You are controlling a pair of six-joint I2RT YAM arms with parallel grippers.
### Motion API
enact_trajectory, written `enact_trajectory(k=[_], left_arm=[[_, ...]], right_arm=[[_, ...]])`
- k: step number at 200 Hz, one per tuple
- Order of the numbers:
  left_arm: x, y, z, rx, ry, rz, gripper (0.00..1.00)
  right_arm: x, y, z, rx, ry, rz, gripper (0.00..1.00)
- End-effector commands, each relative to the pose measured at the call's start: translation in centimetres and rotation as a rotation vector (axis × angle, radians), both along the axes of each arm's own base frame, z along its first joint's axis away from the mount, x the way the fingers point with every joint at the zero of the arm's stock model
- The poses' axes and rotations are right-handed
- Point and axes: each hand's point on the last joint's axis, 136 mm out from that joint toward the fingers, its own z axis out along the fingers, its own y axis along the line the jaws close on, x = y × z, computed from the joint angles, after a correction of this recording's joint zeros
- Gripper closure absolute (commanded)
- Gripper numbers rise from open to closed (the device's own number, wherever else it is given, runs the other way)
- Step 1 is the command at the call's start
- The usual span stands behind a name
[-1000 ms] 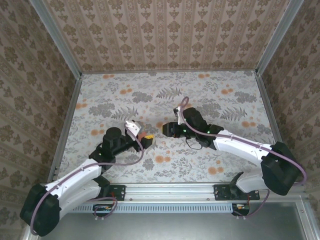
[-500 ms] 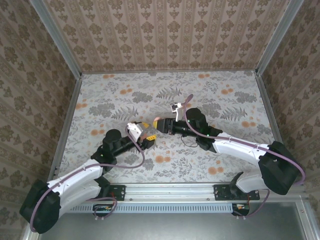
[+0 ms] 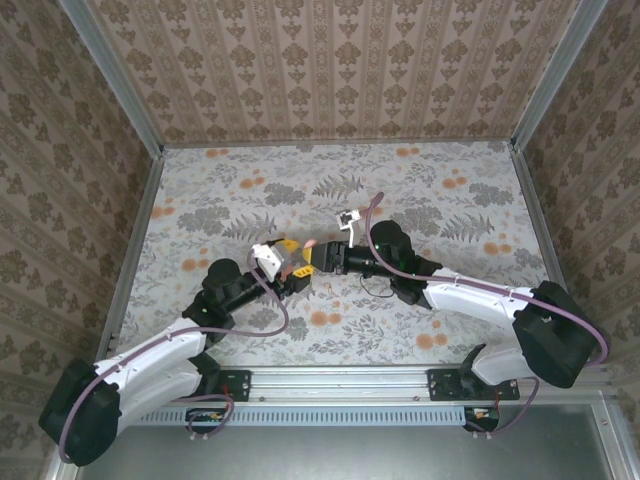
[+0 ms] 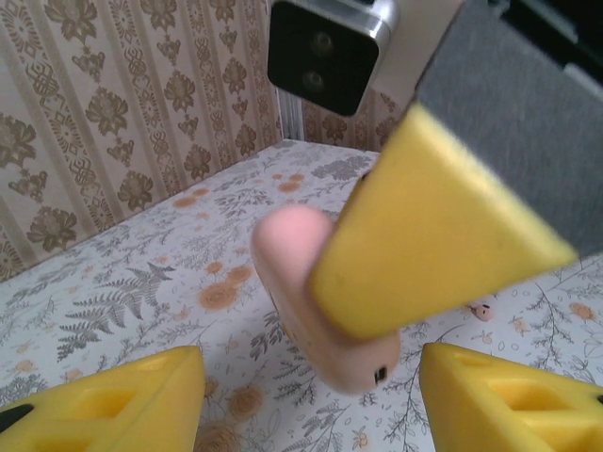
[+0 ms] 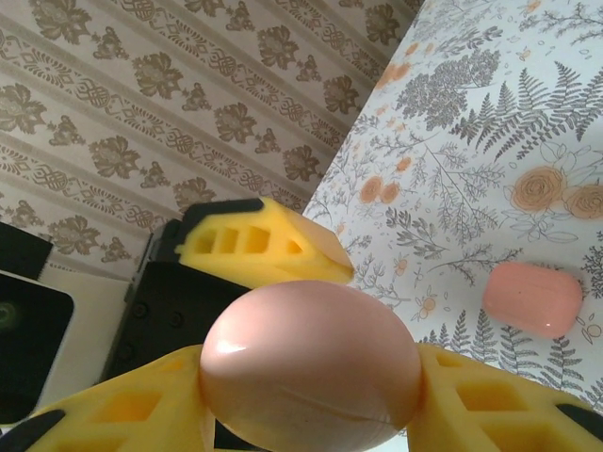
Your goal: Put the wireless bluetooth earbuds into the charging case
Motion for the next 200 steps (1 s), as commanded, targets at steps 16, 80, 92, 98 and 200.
enact_trajectory(k=[16,80,92,98,200], left_arm=[[0.3,-0.7,2.8,-0.039,-0.07,-0.017,0.4],[0.4,-1.3,2.7,-0.055,-0.046,-0.04,0.6],[0.4,-1.5,2.7,-0.054,-0.041,-0.045,0.65],[0.3,-1.6,2.7,-0.053,-0.039,-0.055,0.67],[0.4,-2.9,1.0,-0.034,0.084,-0.128,0.77]], right_arm=[[-1.2,0.3,1.0,0.047,-0.034,0.03,0.52],[-1.8,0.3,1.3,0.061,-0.046,0.043,0.52],[-1.9,0.2,1.3,0.062,-0.049,0.043,0.52],[-1.9,0.2,1.3,0.061,-0.05,0.044,0.52],[-1.2,-3.6,1.5,-0.065,-0.23,-0.061,0.31]])
